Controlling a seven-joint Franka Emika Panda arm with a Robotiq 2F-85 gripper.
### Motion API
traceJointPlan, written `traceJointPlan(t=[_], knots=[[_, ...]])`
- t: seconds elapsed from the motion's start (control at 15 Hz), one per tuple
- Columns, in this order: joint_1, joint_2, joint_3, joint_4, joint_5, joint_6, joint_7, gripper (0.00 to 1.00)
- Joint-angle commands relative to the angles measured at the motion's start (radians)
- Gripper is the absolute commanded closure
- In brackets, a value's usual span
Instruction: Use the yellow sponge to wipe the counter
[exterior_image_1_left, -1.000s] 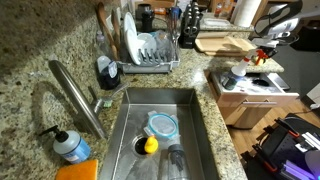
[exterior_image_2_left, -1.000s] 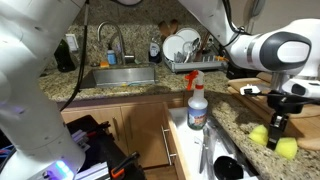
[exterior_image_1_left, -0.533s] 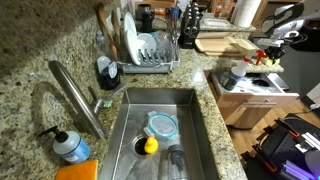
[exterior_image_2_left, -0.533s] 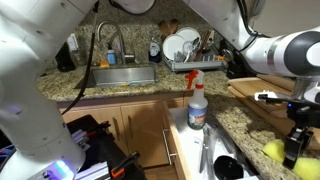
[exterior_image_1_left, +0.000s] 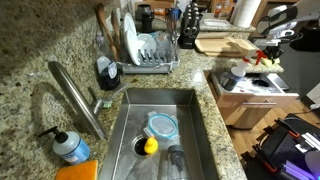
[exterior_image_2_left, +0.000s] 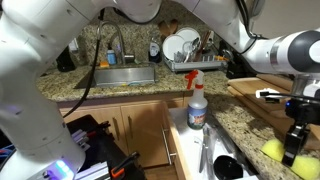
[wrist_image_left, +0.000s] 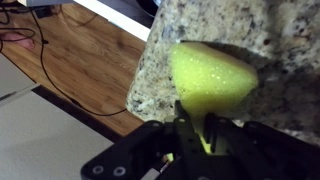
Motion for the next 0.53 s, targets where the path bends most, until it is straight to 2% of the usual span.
traceJointPlan(t=[0.0,0.47], knots=[[0.046,-0.015,0.060,-0.056,0.002,0.017,-0.061,0.96],[0.180,-0.137,0.127,-0.196,-0.008,0.101,-0.196,0.96]])
